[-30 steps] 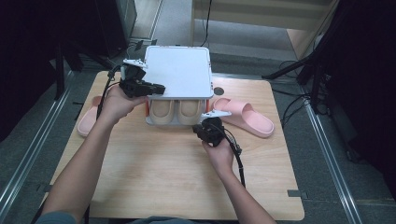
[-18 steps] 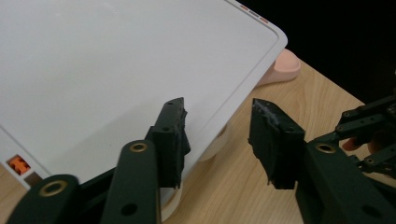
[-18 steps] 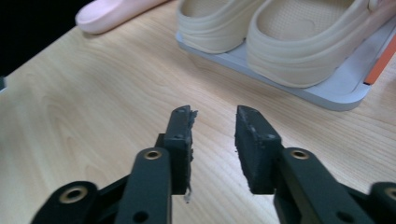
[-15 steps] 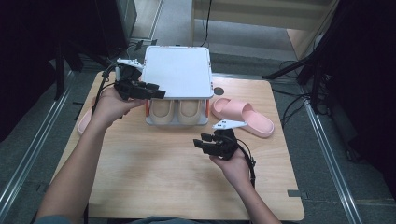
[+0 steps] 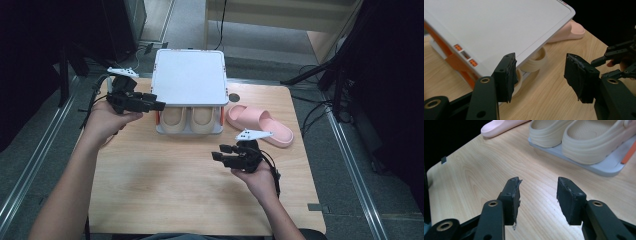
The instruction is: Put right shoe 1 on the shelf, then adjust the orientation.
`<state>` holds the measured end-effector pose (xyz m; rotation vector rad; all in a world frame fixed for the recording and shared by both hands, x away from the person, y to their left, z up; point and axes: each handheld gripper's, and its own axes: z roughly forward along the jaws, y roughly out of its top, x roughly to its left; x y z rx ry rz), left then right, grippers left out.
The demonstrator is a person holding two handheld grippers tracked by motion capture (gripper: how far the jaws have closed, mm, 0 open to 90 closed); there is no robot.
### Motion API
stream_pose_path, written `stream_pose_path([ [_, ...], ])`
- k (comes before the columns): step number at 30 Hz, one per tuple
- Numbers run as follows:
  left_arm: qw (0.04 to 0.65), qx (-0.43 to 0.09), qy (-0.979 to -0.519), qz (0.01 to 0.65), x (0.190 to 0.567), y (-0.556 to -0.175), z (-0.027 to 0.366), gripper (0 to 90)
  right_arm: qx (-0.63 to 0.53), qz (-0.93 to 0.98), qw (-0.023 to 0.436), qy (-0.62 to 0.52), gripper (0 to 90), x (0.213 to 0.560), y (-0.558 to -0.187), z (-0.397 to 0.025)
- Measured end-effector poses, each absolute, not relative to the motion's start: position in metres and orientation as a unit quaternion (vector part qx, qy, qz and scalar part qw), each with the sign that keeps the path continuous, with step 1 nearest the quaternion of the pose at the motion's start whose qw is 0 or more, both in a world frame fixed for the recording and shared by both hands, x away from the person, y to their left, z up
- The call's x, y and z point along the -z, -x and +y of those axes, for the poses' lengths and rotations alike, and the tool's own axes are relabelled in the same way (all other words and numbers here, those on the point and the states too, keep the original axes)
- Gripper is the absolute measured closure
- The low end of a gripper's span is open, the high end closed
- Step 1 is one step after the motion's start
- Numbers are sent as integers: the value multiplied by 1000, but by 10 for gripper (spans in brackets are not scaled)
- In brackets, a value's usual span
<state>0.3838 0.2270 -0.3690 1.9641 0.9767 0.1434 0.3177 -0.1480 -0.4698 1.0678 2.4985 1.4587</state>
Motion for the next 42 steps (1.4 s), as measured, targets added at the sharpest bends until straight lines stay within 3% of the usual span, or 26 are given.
stream_pose_path([
  [12,450,-83,-770,444,371,-372,266,438,-463,808,16,-364,508,466,-332,-146],
  [19,443,-90,-761,465,385,-372,291,494,-469,805,17,-362,511,462,-340,-147],
  [23,437,-89,-757,478,396,-372,306,604,-468,808,18,-358,516,462,-344,-146],
  [27,431,-98,-750,492,411,-373,322,638,-471,808,14,-355,523,462,-347,-144],
  [42,387,-118,-744,532,463,-391,351,635,-455,822,15,-342,524,464,-349,-135],
])
